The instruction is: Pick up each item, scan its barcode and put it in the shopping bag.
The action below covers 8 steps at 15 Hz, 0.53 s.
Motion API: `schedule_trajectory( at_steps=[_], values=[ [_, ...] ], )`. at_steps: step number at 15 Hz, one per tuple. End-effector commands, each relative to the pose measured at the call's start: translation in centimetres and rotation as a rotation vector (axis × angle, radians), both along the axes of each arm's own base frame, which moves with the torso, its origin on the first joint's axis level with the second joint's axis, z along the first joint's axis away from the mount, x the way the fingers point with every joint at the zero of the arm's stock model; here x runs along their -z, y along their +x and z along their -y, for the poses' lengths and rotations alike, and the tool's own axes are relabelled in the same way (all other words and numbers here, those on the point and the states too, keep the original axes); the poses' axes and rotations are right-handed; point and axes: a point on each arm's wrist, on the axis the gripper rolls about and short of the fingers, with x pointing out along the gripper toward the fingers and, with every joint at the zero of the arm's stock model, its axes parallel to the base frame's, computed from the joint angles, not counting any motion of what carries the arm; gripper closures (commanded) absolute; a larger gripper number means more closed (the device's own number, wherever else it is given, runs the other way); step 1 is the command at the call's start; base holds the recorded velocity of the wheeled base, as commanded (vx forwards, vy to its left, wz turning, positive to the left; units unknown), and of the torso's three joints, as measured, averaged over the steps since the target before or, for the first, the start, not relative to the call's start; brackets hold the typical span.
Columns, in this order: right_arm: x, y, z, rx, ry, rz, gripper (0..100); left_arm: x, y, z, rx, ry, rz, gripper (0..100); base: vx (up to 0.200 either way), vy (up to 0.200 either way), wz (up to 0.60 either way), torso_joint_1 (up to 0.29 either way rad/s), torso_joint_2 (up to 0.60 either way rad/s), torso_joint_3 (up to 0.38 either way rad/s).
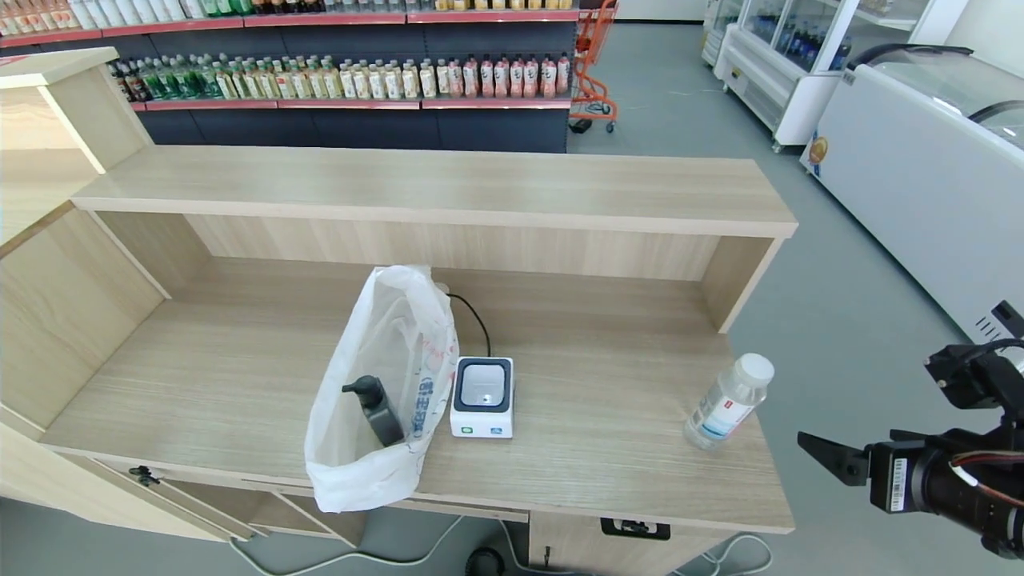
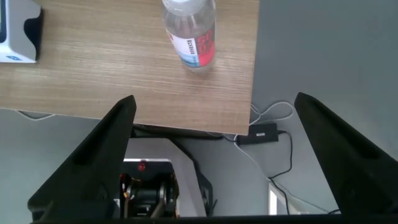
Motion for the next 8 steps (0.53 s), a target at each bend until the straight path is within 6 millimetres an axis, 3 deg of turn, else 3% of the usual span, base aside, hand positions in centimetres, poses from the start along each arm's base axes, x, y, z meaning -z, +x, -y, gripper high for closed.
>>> schedule_trajectory(
  at_steps=[1, 8],
  values=[
    [0.2, 0.4, -0.1, -0.003, -0.005, -0.015, 0, 0.0, 0.0, 0.0, 0.000, 0.000, 0.000, 100, 0.000, 0.000, 0.00, 0.000, 0.00, 0.000],
    [3.1, 2.8, -0.2, 0.028, -0.032, -0.160, 0, 0.0, 0.0, 0.0, 0.000, 0.000, 0.000, 100, 0.000, 0.000, 0.00, 0.000, 0.00, 0.000]
  ],
)
